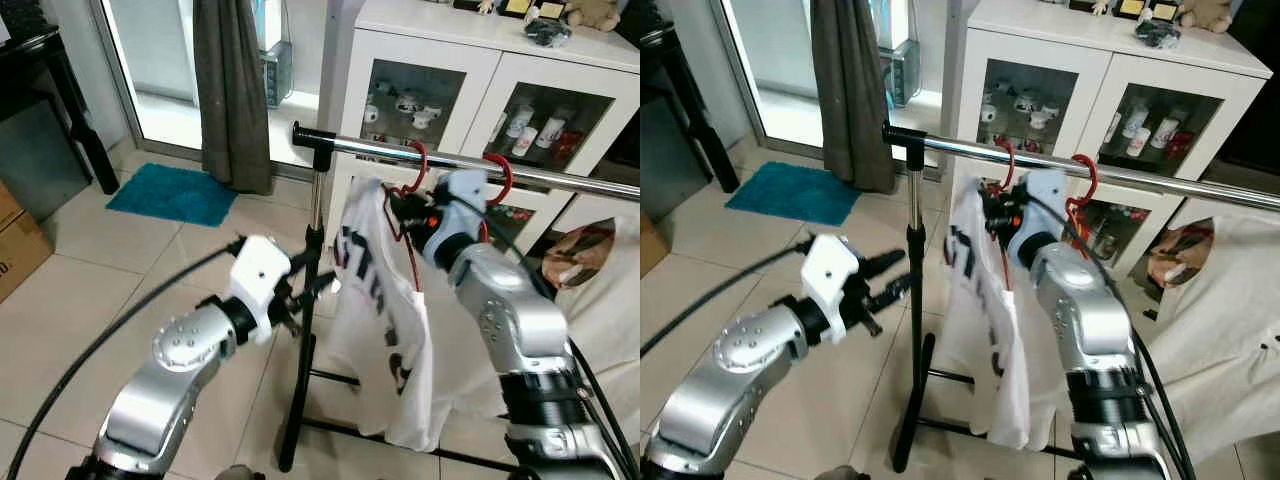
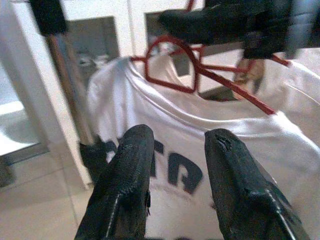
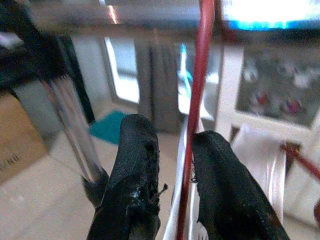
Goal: Hang hanger
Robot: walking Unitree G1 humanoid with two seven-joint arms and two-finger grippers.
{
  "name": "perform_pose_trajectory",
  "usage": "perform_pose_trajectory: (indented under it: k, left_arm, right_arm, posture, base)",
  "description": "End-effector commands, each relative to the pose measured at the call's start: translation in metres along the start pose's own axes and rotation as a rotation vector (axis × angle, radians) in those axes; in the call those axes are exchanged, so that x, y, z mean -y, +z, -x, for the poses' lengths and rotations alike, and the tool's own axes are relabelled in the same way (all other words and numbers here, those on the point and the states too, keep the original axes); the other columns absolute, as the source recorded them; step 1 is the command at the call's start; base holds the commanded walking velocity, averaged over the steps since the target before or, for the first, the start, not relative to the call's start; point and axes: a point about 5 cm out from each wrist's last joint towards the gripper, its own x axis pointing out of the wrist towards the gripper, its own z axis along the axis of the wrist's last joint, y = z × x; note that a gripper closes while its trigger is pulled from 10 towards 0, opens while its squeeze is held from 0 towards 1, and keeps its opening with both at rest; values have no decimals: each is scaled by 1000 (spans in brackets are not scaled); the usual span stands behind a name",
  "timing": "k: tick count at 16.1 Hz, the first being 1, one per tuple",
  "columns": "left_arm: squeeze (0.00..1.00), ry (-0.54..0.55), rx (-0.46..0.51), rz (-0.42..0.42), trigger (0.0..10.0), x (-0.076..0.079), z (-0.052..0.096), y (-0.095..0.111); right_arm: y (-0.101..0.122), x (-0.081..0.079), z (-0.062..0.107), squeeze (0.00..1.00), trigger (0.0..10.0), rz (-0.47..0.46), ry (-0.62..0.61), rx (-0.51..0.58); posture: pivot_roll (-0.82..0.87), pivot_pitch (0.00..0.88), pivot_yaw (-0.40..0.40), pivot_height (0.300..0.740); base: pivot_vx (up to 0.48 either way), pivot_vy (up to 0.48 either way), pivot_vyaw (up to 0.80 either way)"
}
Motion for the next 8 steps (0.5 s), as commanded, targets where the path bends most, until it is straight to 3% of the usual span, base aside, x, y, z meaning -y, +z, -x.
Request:
perform_pose_trajectory:
  k: [1,4,5,6,8]
  left_arm:
    - [0,28,-1,0,10000,-2,-1,0]
    - [0,75,0,16,10000,-3,-4,0]
    - [0,72,-4,5,10000,-2,-3,0]
    - [0,74,-5,1,10000,-2,-4,0]
    - [0,74,-5,2,10000,-1,-4,-1]
  right_arm:
    - [11,1,7,1000,10000,-44,46,82]
    - [25,1,23,1000,10000,-44,106,186]
    - [28,3,29,843,10000,-33,104,206]
    - [29,3,34,0,10000,-38,109,208]
    - [24,5,40,0,10000,-8,91,182]
  posture:
    - [-21,0,-55,710]
    - [-23,0,-56,710]
    - [-25,0,-57,710]
    - [-25,0,-57,710]
    - [-31,0,-53,710]
  base:
    - [0,0,0]
    - [0,-80,0]
    - [0,-428,0]
    - [0,-439,0]
    - [0,-441,0]
